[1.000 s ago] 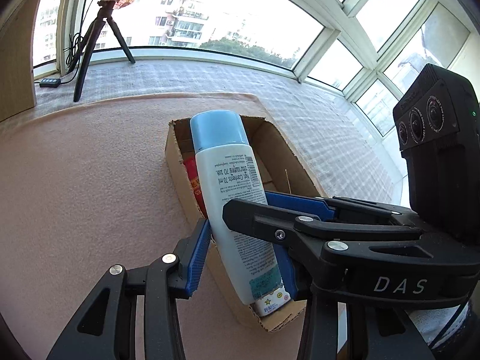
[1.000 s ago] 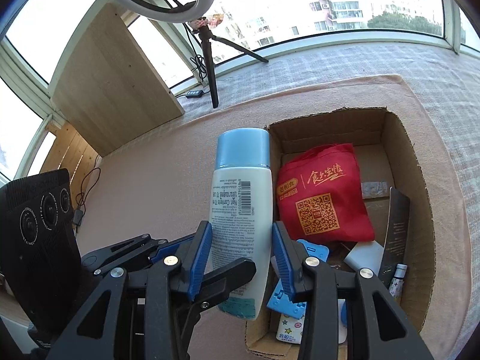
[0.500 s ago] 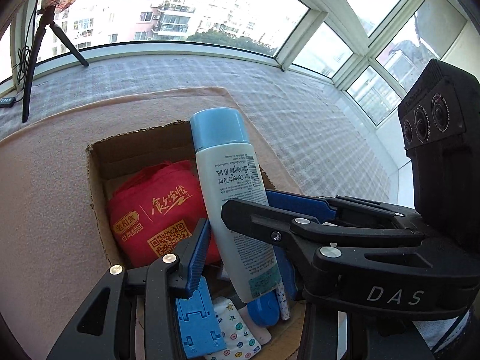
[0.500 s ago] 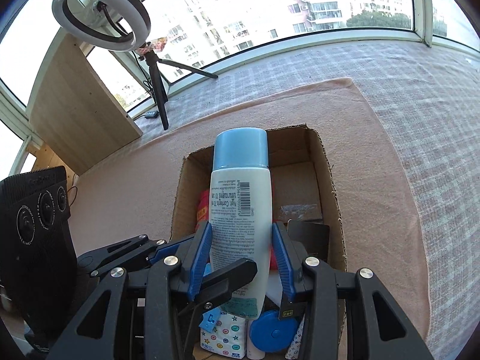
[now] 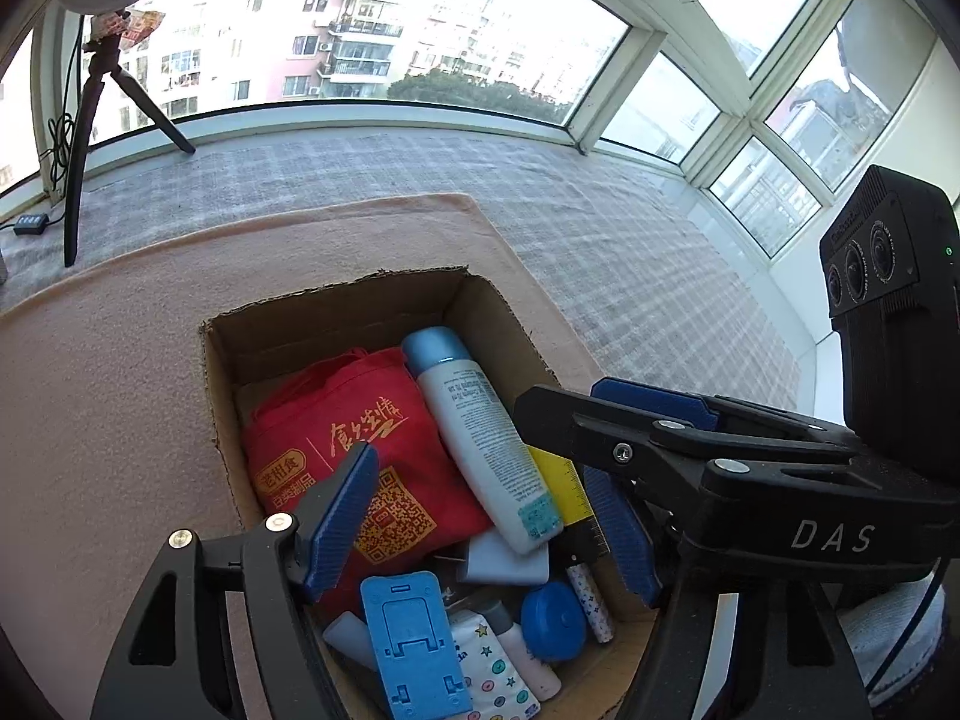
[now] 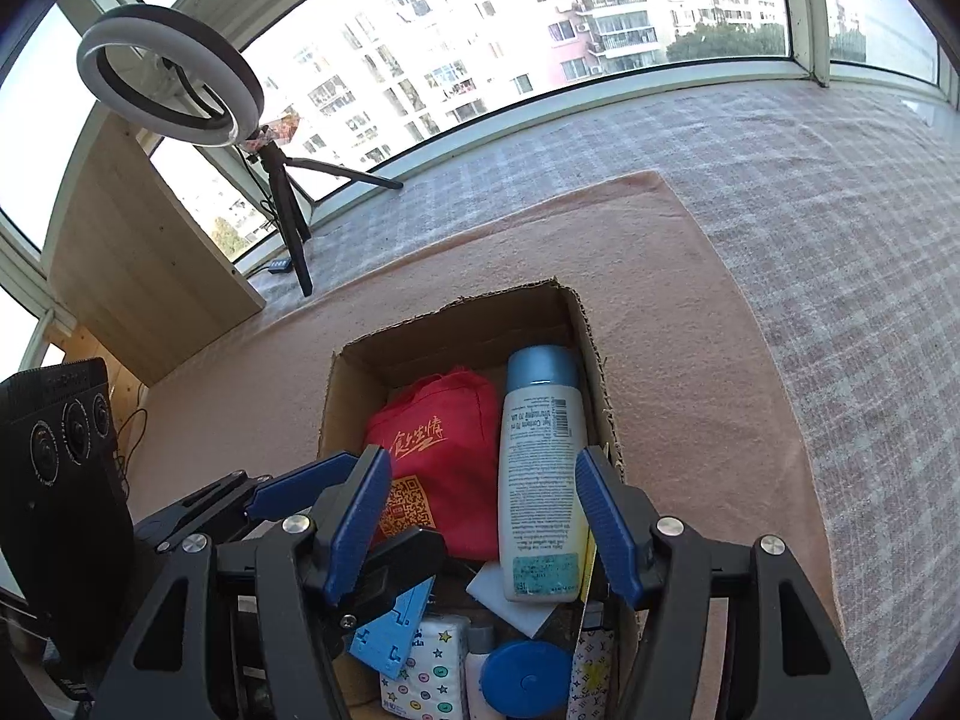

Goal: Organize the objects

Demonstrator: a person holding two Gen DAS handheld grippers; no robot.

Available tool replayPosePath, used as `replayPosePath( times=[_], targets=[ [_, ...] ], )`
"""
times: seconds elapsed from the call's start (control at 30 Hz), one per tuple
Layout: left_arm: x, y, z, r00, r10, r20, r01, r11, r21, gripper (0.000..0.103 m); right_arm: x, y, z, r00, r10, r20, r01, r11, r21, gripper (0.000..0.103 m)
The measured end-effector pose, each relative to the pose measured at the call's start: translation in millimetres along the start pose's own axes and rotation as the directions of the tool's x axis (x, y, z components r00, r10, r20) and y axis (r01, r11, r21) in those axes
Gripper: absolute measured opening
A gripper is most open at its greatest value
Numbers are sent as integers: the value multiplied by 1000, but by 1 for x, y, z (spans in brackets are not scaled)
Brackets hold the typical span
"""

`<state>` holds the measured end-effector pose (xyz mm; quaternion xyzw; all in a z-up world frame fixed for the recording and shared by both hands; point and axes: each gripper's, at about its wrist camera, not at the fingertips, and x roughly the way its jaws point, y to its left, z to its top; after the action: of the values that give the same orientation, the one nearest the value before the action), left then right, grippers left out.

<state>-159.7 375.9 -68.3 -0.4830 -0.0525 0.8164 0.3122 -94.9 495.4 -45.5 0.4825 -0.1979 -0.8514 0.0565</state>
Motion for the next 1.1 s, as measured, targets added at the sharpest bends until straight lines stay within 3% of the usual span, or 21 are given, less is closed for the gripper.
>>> replayPosePath(
  times=[0.2,0.4,0.53,0.8,1.1],
  targets=[
    [-17,11,-12,999,37,6,-37,999,-3,84,-1,10,-7,1000,14,5,-14,1000,-14,63],
    [-47,31,-28,992,120,32,-119,992,-28,88,-5,26,-16,999,25,23,-24,999,-34,74],
    [-76,55,-43,983,179,51,-176,982,-64,89,-7,41,-24,999,26,33,-24,999,-43,76],
    [-140,101,-77,949,303,86,-292,949,-119,90,-10,89,-55,999,30,43,-26,996,-87,84],
    [-220,148,-124,911,393,126,-367,911,-186,93,-11,165,-100,997,62,51,-51,979,-199,93]
  ],
)
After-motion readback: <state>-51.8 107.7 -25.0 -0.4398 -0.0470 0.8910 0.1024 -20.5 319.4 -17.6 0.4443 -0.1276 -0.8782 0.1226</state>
